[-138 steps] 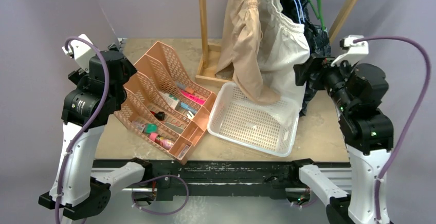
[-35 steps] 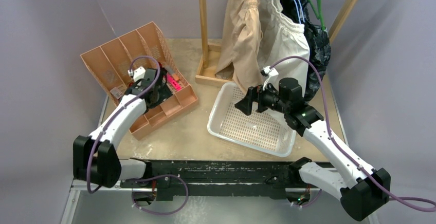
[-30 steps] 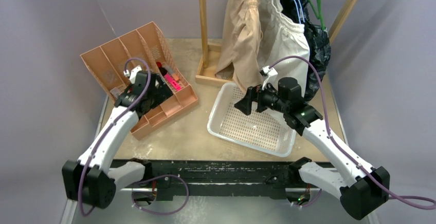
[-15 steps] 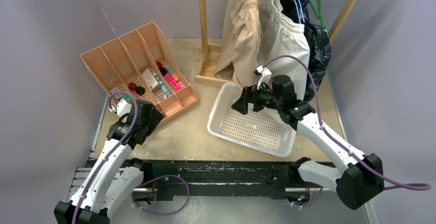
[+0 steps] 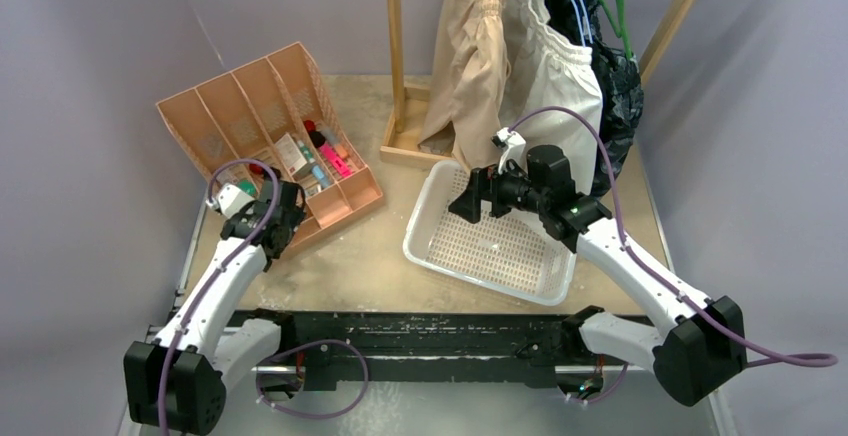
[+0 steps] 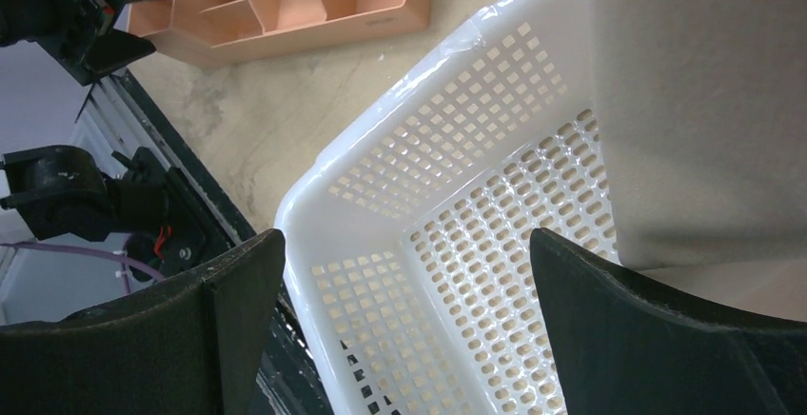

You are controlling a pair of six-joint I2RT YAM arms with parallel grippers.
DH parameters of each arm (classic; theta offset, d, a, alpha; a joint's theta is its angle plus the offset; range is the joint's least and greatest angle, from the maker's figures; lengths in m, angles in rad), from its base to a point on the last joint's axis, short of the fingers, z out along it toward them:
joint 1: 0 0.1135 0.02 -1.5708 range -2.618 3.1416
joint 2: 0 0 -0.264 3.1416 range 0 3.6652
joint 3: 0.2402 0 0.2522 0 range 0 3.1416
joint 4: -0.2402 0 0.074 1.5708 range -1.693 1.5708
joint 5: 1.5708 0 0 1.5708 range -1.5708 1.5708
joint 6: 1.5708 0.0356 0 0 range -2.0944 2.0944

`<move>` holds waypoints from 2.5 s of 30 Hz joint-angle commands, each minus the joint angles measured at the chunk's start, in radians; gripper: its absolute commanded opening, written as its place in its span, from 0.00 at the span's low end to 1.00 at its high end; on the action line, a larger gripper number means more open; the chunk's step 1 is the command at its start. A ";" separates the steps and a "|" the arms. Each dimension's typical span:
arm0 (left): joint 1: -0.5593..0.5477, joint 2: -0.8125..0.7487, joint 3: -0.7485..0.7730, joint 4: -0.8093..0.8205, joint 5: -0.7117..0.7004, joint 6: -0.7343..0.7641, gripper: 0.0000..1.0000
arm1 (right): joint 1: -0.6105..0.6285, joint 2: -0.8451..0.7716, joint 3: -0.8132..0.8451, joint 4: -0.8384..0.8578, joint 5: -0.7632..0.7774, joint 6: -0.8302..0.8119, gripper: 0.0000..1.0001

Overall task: Remove the shorts from the hanger
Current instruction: Move the distractor to the corner of the board.

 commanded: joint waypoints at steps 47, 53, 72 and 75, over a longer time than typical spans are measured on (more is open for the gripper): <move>0.137 0.309 0.363 0.158 0.302 0.477 0.96 | 0.007 -0.014 0.043 0.013 -0.015 -0.022 0.99; 0.136 0.381 0.351 0.151 0.186 0.527 0.97 | 0.007 -0.034 0.034 -0.007 0.012 -0.040 1.00; 0.205 0.622 0.445 0.244 0.162 0.652 0.95 | 0.006 -0.036 0.078 -0.062 0.063 -0.094 0.99; 0.296 0.652 0.492 0.253 0.190 0.650 0.96 | 0.007 -0.045 0.061 -0.062 0.066 -0.093 0.99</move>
